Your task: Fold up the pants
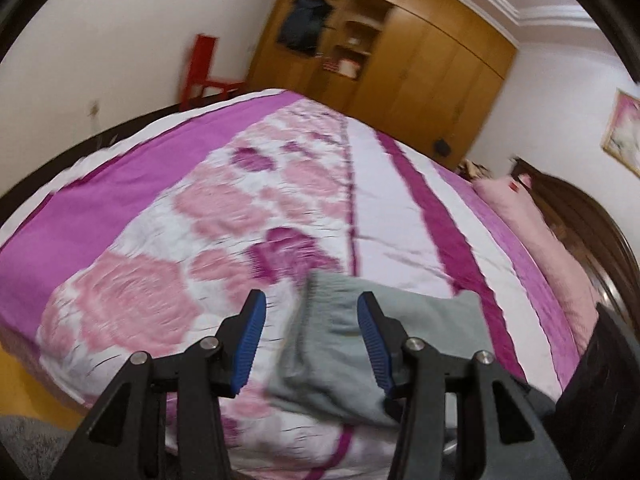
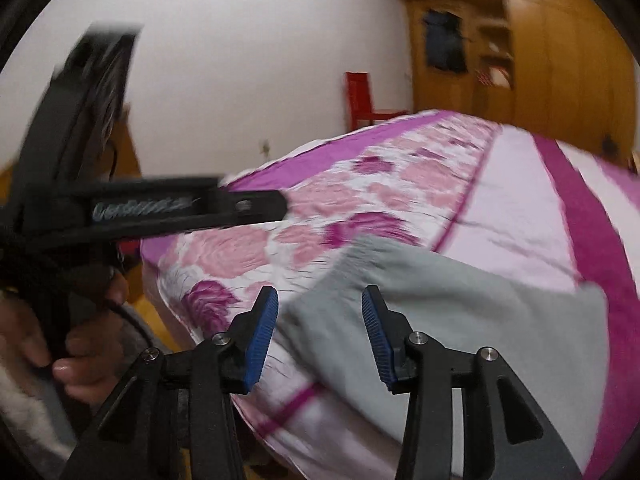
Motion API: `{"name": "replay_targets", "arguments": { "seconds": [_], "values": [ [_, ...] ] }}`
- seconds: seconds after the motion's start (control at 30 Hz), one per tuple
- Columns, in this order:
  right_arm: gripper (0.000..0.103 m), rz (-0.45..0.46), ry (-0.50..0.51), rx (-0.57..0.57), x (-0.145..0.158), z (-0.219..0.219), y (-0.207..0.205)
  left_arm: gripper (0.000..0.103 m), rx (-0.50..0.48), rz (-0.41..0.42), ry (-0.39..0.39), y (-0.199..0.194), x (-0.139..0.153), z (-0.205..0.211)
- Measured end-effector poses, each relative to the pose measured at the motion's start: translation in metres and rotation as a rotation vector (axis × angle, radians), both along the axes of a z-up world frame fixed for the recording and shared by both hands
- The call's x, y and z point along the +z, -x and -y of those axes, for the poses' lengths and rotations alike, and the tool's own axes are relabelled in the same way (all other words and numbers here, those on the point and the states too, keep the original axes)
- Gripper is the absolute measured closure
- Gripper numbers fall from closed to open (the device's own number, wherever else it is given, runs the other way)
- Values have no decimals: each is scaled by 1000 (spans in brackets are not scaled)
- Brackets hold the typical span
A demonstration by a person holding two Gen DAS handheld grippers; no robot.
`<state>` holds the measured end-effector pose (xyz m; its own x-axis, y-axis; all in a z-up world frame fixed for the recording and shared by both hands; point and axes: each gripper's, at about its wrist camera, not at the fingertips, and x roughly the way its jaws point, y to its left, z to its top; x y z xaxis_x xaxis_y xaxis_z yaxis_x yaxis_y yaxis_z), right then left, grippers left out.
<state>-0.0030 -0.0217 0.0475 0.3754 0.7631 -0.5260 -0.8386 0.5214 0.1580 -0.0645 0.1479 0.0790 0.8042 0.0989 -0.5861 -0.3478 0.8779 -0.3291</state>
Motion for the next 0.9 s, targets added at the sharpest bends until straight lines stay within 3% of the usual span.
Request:
{"name": "replay_targets", "arguments": {
  "seconds": [0.13,0.23,0.3,0.37,0.63,0.73,0.9],
  "values": [
    [61,-51,-39,-88,3,65,-35,53,-107,-32,-64,-31,1,36],
    [74,-103,-63,-154,-1,106,-56,53,-180,-90,-87,-60,-11,63],
    [88,-162,-94,-198,-8,133,-72,64,-205,-117,-109,-73,-20,75],
    [94,-223,-133,-225,-20,154,-83,73,-214,-150,-142,-83,-33,86],
    [95,-430,-173,-265,-85,187,-95,78,-123,-297,-198,-95,-87,79],
    [96,-459,-177,-250,-98,188,-94,79,-105,-304,-193,-93,-91,72],
    [96,-447,-194,-207,-88,195,-100,79,-115,-277,-203,-90,-76,81]
  ]
}}
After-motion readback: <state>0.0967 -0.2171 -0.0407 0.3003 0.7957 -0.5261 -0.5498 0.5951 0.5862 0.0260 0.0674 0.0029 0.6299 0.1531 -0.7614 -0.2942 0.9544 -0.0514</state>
